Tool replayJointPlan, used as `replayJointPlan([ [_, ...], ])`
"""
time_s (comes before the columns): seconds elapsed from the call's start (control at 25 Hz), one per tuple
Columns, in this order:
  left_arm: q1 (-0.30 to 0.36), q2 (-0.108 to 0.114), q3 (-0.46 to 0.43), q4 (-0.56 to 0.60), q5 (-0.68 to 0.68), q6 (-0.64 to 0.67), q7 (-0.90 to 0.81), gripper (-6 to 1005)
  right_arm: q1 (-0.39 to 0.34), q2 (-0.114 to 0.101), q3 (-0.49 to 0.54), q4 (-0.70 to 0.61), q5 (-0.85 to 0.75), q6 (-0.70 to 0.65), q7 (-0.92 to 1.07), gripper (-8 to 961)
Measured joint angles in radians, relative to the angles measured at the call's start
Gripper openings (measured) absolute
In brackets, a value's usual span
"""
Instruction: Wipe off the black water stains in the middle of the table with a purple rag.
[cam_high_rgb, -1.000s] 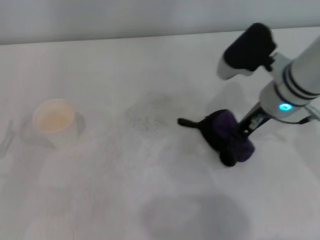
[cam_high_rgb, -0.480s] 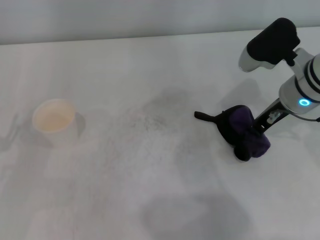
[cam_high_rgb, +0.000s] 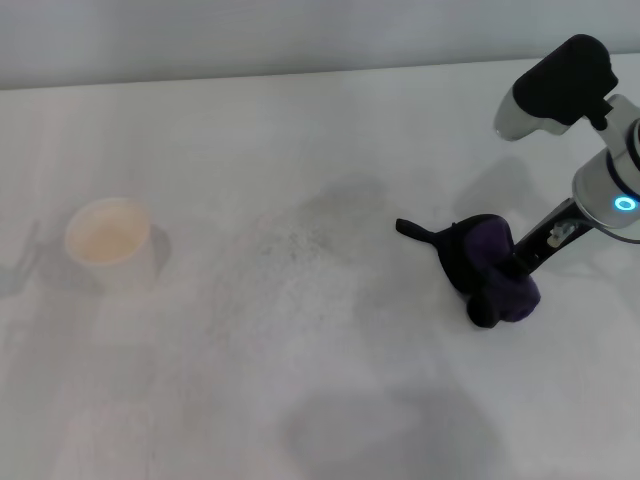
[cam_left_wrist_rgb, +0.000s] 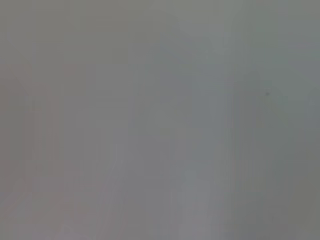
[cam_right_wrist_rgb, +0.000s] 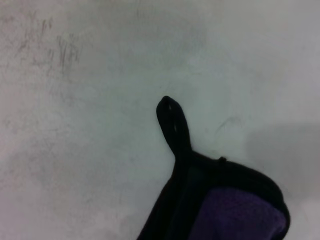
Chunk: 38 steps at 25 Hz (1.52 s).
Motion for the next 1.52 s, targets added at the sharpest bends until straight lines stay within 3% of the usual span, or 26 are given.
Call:
replayJointPlan([
  [0.24, -0.004, 0.001, -0.010, 0.000, 0.000, 0.011, 0.000, 861, 0.002, 0.001, 0.130, 0.007, 0.037, 0.054, -0.087, 334],
  [0.44, -0.010, 0.001, -0.014, -0.001, 0.000, 0.015, 0.001, 862, 0.006, -0.008, 0.349, 0.011, 0.053, 0.082, -0.176, 398],
  [0.64, -0.018, 0.001, -0.016, 0.000, 0.000, 0.023, 0.001, 862, -0.004, -0.021, 0.605, 0.000, 0.114, 0.074, -0.325, 395],
  [0.84, -0.040, 0.001, -0.022, 0.002, 0.000, 0.062, 0.001, 861, -0.040, -0.056, 0.832, -0.079, 0.285, 0.028, -0.491, 393],
  [1.08, -0.056, 0.002, -0.046, 0.010, 0.000, 0.077, 0.002, 862, -0.131, -0.094, 0.943, -0.215, 0.604, -0.137, -0.710, 389],
  [1.16, -0.056, 0.003, -0.053, 0.012, 0.000, 0.078, 0.002, 862, -0.175, -0.092, 0.945, -0.263, 0.762, -0.197, -0.847, 388],
  [1.52, -0.056, 0.002, -0.078, 0.012, 0.003, 0.079, 0.025, 861, -0.319, -0.026, 0.955, -0.563, 1.483, -0.281, -1.550, 389],
])
